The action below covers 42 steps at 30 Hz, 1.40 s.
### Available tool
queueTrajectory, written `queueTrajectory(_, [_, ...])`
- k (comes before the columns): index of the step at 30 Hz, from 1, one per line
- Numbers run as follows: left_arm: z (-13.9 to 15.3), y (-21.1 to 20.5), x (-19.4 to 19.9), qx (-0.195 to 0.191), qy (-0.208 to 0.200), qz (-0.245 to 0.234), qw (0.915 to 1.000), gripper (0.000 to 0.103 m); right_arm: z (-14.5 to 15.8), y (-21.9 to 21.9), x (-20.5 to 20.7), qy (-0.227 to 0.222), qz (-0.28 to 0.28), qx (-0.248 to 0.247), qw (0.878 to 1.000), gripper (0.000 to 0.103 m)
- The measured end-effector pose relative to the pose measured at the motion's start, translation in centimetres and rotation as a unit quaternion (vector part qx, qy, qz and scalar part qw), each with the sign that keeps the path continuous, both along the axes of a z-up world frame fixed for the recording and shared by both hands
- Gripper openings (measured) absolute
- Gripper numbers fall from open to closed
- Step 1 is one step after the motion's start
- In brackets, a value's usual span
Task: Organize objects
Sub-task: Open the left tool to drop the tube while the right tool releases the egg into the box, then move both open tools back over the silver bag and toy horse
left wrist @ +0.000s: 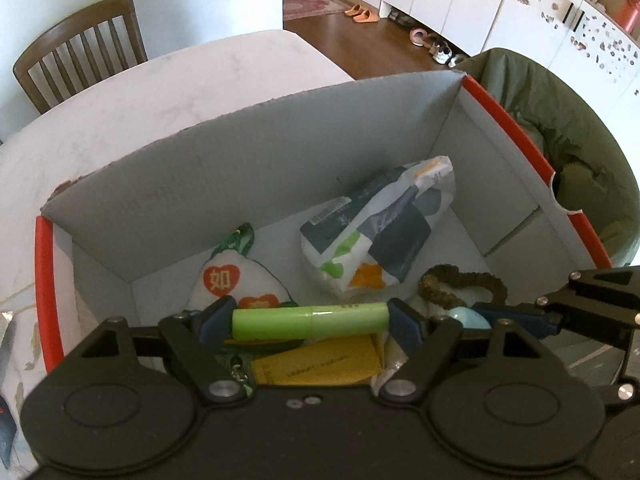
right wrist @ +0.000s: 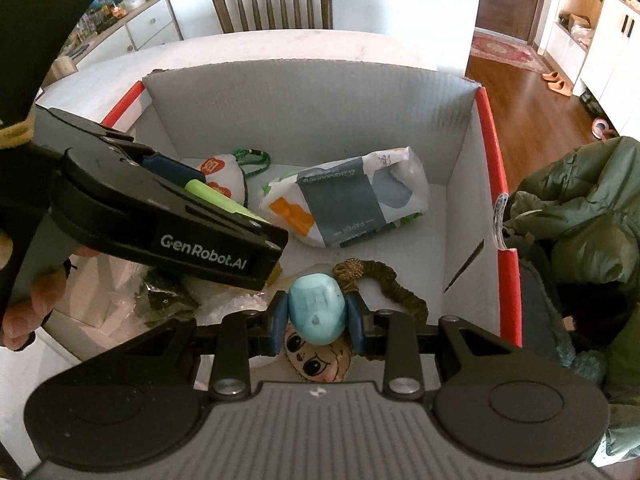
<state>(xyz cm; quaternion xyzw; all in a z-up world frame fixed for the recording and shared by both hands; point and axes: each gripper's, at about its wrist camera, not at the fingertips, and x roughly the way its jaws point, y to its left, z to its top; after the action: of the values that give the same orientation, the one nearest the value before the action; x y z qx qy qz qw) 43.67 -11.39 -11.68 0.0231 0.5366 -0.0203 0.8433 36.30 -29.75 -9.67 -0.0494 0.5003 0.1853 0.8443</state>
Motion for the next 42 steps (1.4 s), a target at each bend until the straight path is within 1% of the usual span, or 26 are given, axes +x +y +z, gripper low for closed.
queueTrajectory(5, [0.0, -0.1, -0.1, -0.005, -0.004, -0.001, 1.0, 0.084, 0.3, -0.4, -0.3, 0.0, 0.0, 0.011, 1.0, 0.031])
queueTrajectory(11, [0.9, 0.5, -1.1, -0.016, -0.025, 0.007, 0.9995, 0.085, 1.1, -0.9, -1.1, -0.009, -0.004, 0.024, 1.0, 0.031])
queueTrajectory(13, [1.3, 0.6, -1.6, -0.019, -0.034, 0.009, 0.9992, 0.085, 1.6, -1.2, -1.5, -0.015, -0.007, 0.032, 0.999, 0.04])
queueTrajectory(14, [1.6, 0.3, -1.6, -0.022, -0.039, 0.01, 0.999, 0.085, 1.8, -1.3, -1.7, -0.02, -0.01, 0.037, 0.999, 0.048])
queueTrajectory(15, [2.0, 0.3, -1.9, -0.024, -0.045, 0.01, 0.9986, 0.085, 2.1, -1.4, -1.9, -0.026, -0.01, 0.041, 0.999, 0.051])
queueTrajectory(20, [3.9, 0.0, -3.1, -0.014, -0.075, 0.006, 0.9971, 0.086, 3.5, -1.8, -2.7, -0.041, -0.011, 0.047, 0.998, 0.051])
queueTrajectory(25, [6.0, 0.1, -4.7, -0.018, -0.105, 0.006, 0.9943, 0.086, 4.8, -2.3, -3.4, -0.053, -0.018, 0.063, 0.996, 0.051])
queueTrajectory(27, [6.5, 0.3, -5.4, -0.02, -0.115, 0.008, 0.9932, 0.086, 5.3, -2.4, -3.8, -0.06, -0.02, 0.068, 0.996, 0.053])
queueTrajectory(31, [7.6, 0.4, -7.0, -0.021, -0.136, 0.009, 0.9904, 0.087, 6.4, -2.5, -4.6, -0.07, -0.021, 0.077, 0.994, 0.053])
queueTrajectory(32, [7.9, 0.5, -7.3, -0.023, -0.14, 0.011, 0.9899, 0.087, 6.6, -2.4, -4.7, -0.073, -0.022, 0.08, 0.994, 0.054])
queueTrajectory(34, [8.4, 1.0, -8.0, -0.028, -0.146, 0.013, 0.9888, 0.088, 7.2, -2.3, -5.2, -0.079, -0.021, 0.086, 0.993, 0.06])
queueTrajectory(35, [8.6, 1.2, -8.4, -0.029, -0.149, 0.014, 0.9883, 0.088, 7.5, -2.1, -5.5, -0.083, -0.02, 0.089, 0.992, 0.064])
queueTrajectory(40, [9.8, 2.5, -10.6, -0.033, -0.17, 0.019, 0.9847, 0.091, 8.7, -1.1, -6.5, -0.095, -0.015, 0.102, 0.99, 0.067])
queueTrajectory(42, [10.3, 3.1, -11.3, -0.033, -0.179, 0.022, 0.983, 0.092, 9.3, -0.5, -7.0, -0.102, -0.011, 0.104, 0.989, 0.07])
